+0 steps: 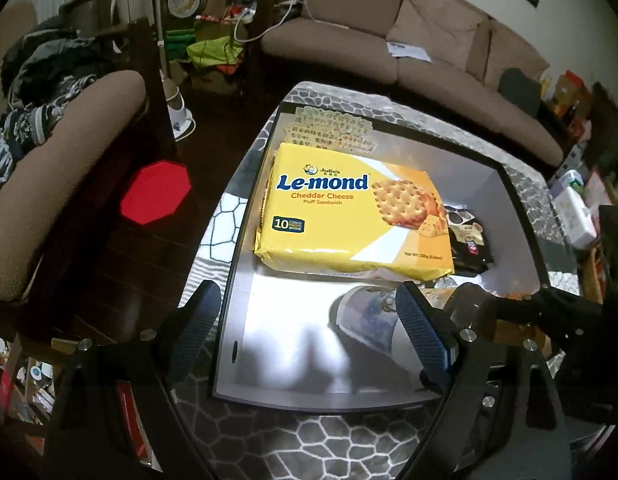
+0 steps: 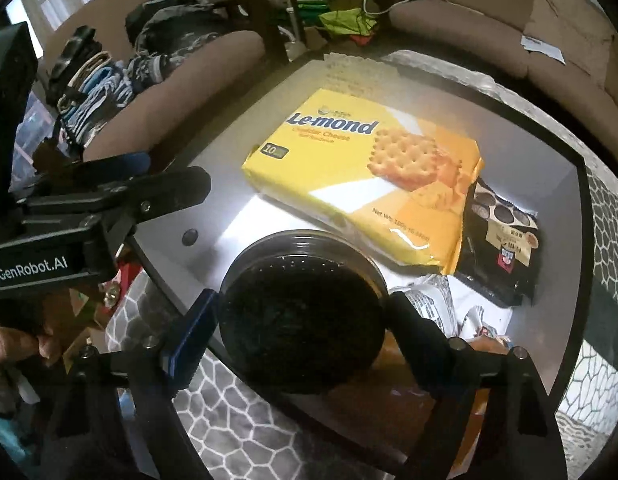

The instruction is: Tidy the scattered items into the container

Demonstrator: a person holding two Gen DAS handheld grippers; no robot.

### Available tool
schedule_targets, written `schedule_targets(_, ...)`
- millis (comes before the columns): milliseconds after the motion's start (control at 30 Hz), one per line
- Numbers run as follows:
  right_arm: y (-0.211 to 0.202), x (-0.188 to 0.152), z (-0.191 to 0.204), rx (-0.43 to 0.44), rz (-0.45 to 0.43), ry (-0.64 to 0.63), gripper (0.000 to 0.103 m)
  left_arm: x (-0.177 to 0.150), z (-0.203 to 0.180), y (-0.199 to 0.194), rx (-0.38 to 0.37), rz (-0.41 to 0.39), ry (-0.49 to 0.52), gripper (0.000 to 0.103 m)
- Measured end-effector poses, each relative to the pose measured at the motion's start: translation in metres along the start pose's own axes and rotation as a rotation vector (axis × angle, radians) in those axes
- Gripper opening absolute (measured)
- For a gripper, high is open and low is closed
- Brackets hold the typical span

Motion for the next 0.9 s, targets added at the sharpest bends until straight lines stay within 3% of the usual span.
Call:
schedule_targets(167, -0.009, 0.02, 0.0, 0.19, -0.076, 0.119, 0.085, 0.001, 0.004, -0.001, -0.009, 0.0, -0.017, 0.088)
schedule_targets(333, 0.003, 0.032, -0.016, 0.298, -0.054, 0.292, 0.082, 0.003, 0.022, -0.004, -0.004, -0.002, -0.07, 0.089)
schedule_targets(367, 0.006, 0.027, -0.017, 0.262, -0.011, 0.282, 0.082, 0.002, 0.023, -0.005, -0.002, -0.001, -0.072, 0.089)
schedule_targets(500, -0.026, 0.019, -0.008, 0.079, -0.05, 0.089, 0.095, -0.006, 0.003, -0.016, -0.008, -0.02, -0.007, 0.095)
schedule_targets(633, -0.062, 0.007, -0.02, 0.089, -0.102, 0.121, 0.097, -0.015, -0.028, -0.028, -0.034, -0.031, 0.02, 0.103)
schedule_targets(900, -0.135, -0.039, -0.073, 0.028, -0.208, 0.188, 0.098, -0.027, -0.073, -0.054, -0.054, -0.045, 0.058, 0.103)
Point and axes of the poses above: each gripper's, at about its wrist camera, not at the fingertips, and y roughly the way its jaws point, z to its left, x to its top, the point moved 8 cm from there along y, roughly the way its jaws point, and after that the axes turned 7 degrees about x, right-handed, at the moved point
